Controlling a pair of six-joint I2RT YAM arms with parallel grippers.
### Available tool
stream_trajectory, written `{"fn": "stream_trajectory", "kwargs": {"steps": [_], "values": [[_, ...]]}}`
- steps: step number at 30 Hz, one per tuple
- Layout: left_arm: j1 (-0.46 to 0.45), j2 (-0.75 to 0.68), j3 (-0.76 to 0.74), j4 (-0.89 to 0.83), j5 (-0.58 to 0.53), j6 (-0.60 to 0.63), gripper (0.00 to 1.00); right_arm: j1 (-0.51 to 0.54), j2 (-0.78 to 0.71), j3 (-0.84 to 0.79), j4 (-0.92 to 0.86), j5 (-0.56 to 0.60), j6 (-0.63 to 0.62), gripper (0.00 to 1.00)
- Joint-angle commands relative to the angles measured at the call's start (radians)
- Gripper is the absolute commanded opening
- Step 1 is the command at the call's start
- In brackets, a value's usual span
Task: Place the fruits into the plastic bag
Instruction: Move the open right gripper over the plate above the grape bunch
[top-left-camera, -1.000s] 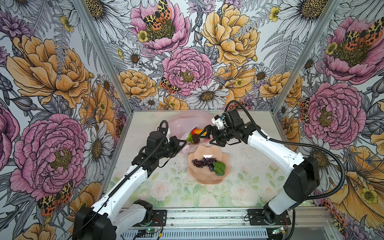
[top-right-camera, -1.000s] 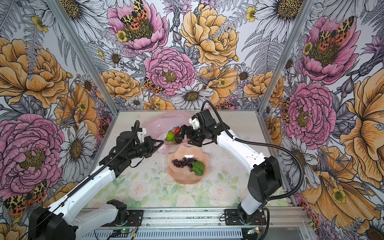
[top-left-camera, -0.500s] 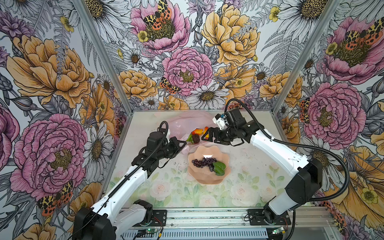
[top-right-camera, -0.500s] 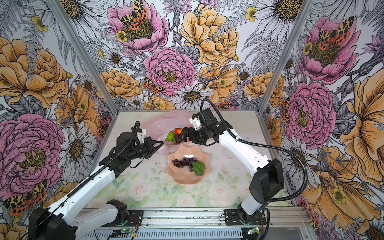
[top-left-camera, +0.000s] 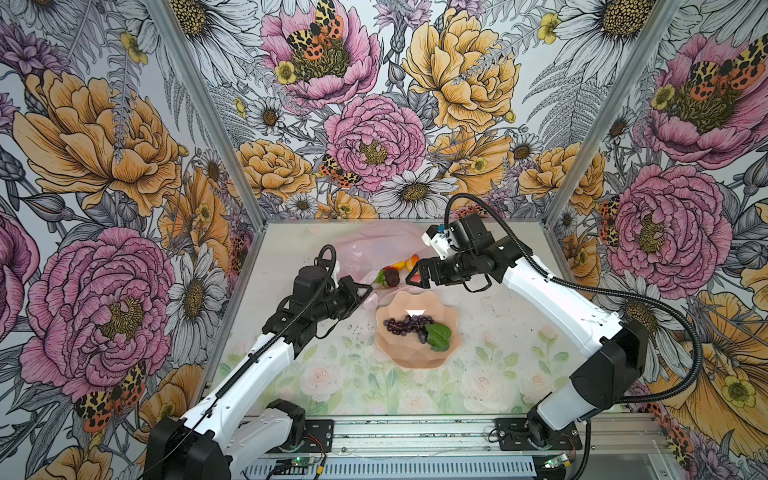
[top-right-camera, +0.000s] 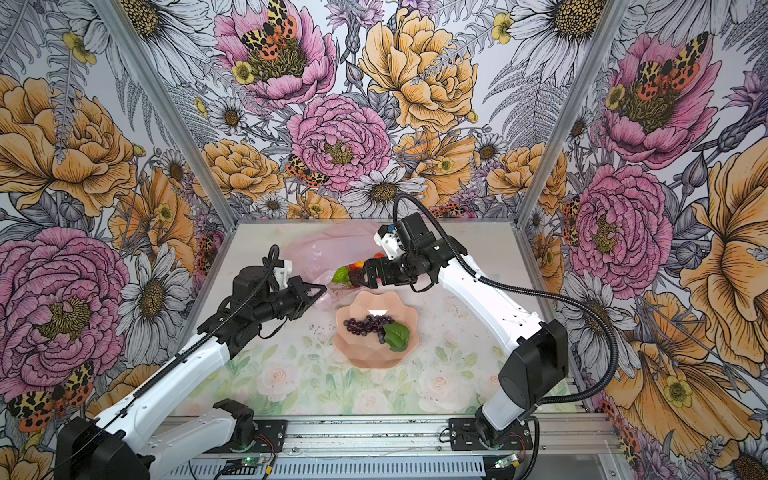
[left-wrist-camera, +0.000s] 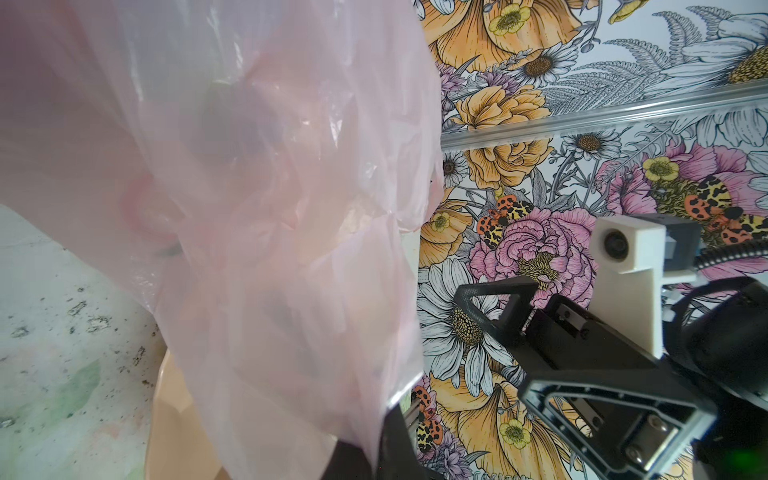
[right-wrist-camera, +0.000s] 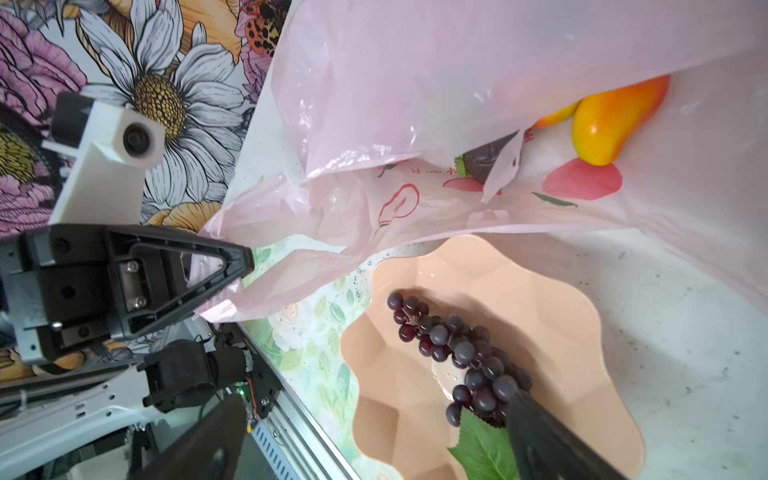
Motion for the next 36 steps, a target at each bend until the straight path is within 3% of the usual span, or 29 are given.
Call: {"fn": "stream_trajectory", "kwargs": {"steps": [1,12,17,26,36], "values": [[-0.003,-0.01,-0.007,0.008,-0.024,-0.01,0.0,0.019,-0.009,0.058,-0.08,0.053,-0.104,0.99],[-0.004,0.005,-0.006,0.017,-0.022,-0.01,0.0,0.16,0.121,0.216,-0.341,0.338,-0.329,1.0],[-0.006,0.01,-0.006,0.019,-0.02,-0.009,0.0,0.211,0.172,0.227,-0.383,0.465,-0.366,0.99],[-0.003,0.023,-0.01,0.031,-0.021,-0.012,0.0,0.26,0.241,0.229,-0.399,0.566,-0.374,1.0],[-0.003,0.036,-0.012,0.039,-0.019,-0.012,0.0,0.264,0.327,0.209,-0.39,0.596,-0.364,0.99]]}}
